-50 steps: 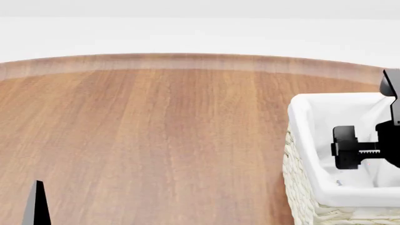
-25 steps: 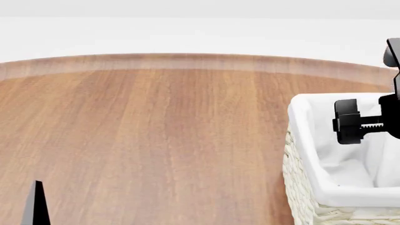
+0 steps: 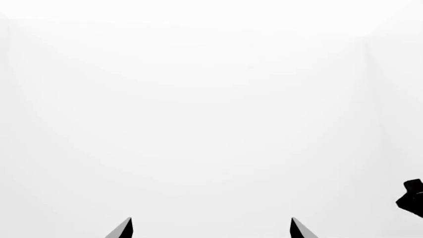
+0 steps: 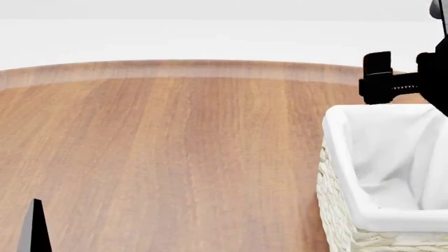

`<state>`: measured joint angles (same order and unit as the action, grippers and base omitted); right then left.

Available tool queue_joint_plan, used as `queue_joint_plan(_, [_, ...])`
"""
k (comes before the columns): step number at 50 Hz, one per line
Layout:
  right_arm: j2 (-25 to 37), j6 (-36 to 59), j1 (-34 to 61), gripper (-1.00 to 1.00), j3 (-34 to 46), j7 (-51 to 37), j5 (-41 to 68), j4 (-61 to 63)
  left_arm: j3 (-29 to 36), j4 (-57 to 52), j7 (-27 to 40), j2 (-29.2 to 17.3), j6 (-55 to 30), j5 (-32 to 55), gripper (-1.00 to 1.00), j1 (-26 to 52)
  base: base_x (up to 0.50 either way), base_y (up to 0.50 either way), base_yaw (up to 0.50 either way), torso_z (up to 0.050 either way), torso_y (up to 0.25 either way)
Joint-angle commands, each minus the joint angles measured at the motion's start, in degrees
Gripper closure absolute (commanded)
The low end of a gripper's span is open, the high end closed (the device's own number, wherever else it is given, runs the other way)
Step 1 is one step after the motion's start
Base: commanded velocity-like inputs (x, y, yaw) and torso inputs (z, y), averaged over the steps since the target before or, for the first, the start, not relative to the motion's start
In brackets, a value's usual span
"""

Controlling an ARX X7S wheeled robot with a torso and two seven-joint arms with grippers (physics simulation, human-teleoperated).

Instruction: Pick up the cream cheese box, and put it in the basket.

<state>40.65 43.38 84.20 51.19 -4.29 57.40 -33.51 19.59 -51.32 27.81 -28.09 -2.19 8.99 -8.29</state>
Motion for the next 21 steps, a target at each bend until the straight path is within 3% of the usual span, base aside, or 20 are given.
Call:
queue_joint_plan(1, [6.5, -16.6, -14.1, -1.0, -9.4, -15.0, 3.7, 23.4, -0.2, 0.5, 0.3, 0.0, 0.3, 0.2, -1.0, 0.2, 0.0, 0.0, 0.0, 0.0, 0.0])
queue_joint_plan(13, [13.3, -25.2, -28.1, -1.0, -11.8, -28.6, 4.1, 48.6, 0.1, 0.7, 0.4, 0.0, 0.6, 0.1, -1.0, 0.1, 0.0, 0.0, 0.0, 0.0, 0.0])
queue_joint_plan(21, [15.2, -29.5, -36.6, -1.0, -10.8, -35.4, 0.8, 59.0, 0.1, 0.6, 0.6, 0.0, 0.7, 0.2, -1.0, 0.0, 0.0, 0.0, 0.0, 0.0, 0.0])
